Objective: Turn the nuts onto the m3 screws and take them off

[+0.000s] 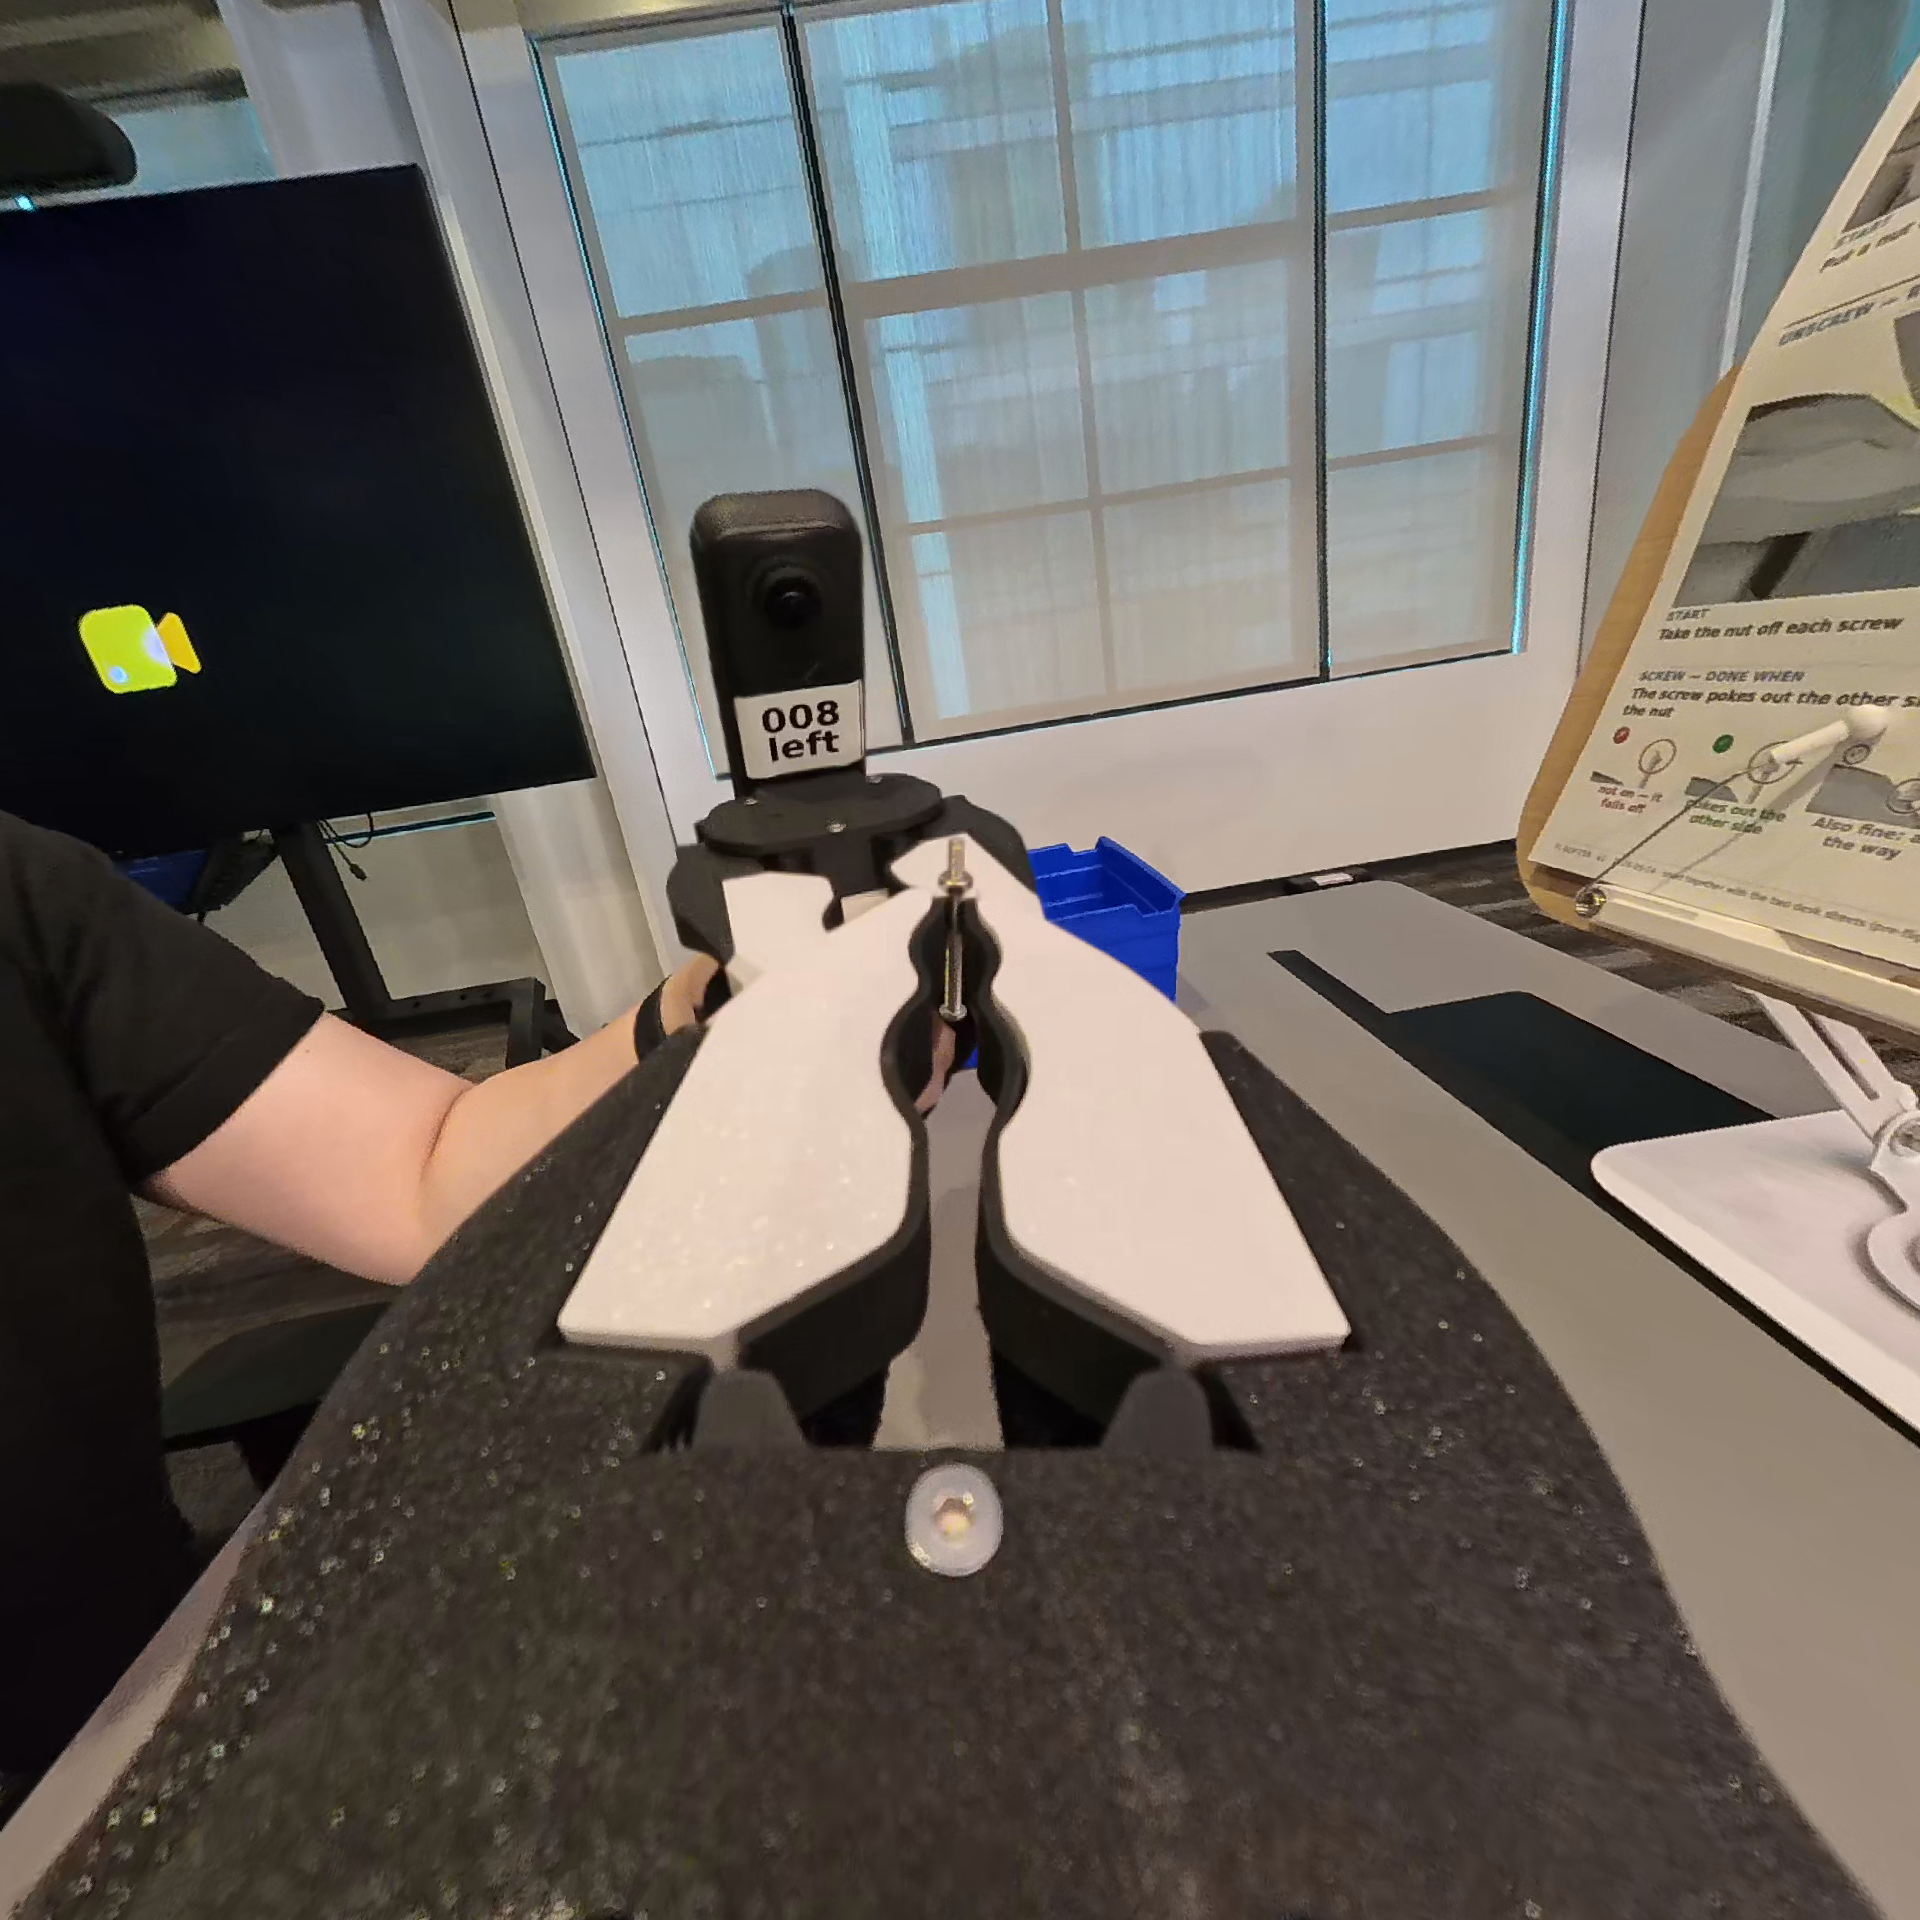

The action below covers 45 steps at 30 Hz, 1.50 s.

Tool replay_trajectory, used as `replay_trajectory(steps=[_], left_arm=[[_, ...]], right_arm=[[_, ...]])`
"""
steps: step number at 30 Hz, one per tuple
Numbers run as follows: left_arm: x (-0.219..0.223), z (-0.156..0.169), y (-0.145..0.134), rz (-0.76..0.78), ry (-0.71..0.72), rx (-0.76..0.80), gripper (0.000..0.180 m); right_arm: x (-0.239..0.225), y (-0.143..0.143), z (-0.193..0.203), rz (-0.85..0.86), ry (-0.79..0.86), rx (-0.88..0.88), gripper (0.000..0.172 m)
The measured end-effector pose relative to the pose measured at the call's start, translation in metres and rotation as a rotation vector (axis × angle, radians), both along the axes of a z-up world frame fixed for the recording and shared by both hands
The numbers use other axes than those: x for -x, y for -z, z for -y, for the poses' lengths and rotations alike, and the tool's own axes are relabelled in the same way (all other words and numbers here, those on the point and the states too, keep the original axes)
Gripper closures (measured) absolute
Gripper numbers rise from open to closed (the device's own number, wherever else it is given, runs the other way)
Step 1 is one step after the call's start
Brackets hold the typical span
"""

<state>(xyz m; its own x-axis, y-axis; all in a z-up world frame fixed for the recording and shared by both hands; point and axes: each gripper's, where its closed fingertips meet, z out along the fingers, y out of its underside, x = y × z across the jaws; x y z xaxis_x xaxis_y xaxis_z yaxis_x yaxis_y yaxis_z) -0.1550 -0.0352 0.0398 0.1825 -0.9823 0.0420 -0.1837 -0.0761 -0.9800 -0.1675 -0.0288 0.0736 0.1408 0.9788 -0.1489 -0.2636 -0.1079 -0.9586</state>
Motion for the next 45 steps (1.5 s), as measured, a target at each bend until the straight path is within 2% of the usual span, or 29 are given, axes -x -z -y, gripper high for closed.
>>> replay_trajectory(steps=[7, 10, 13, 16, 19, 22, 25, 29, 34, 39, 45], left_arm=[[0.003, -0.005, 0.003, -0.034, -0.031, -0.021, 0.154], [0.009, -0.008, 0.001, -0.037, -0.051, -0.022, 0.154], [0.011, -0.008, 0.000, -0.045, -0.051, -0.010, 0.154], [0.011, -0.009, 0.002, -0.072, -0.070, -0.020, 0.154], [0.008, -0.006, 0.005, -0.100, -0.066, -0.012, 0.153], [0.003, -0.002, 0.007, -0.125, -0.064, -0.025, 0.153], [-0.001, 0.001, 0.010, -0.149, -0.060, -0.028, 0.153], [-0.003, 0.002, 0.013, -0.162, -0.063, -0.020, 0.153], [-0.007, 0.012, 0.004, -0.109, -0.018, 0.032, 0.154], [-0.007, 0.015, 0.000, -0.117, -0.030, 0.012, 0.155], [-0.003, 0.011, -0.002, -0.130, -0.063, -0.009, 0.155]], right_arm=[[-0.026, -0.019, 0.000, -0.049, 0.038, -0.005, 0.170], [-0.043, -0.037, 0.004, -0.008, 0.103, -0.004, 0.170], [-0.081, -0.056, 0.012, 0.157, 0.316, -0.018, 0.169], [-0.157, -0.050, 0.006, 0.423, 0.653, 0.048, 0.169], [-0.255, -0.021, -0.002, 0.670, 0.840, 0.275, 0.169], [-0.337, 0.026, -0.013, 0.811, 0.901, 0.599, 0.169], [-0.385, 0.082, -0.023, 0.936, 0.900, 0.822, 0.169], [-0.404, 0.137, -0.038, 0.975, 0.857, 1.001, 0.169], [-0.400, 0.186, -0.051, 1.033, 0.772, 1.106, 0.169], [-0.391, 0.208, -0.060, 1.077, 0.738, 1.115, 0.169], [-0.392, 0.221, -0.061, 1.132, 0.760, 1.116, 0.169]])
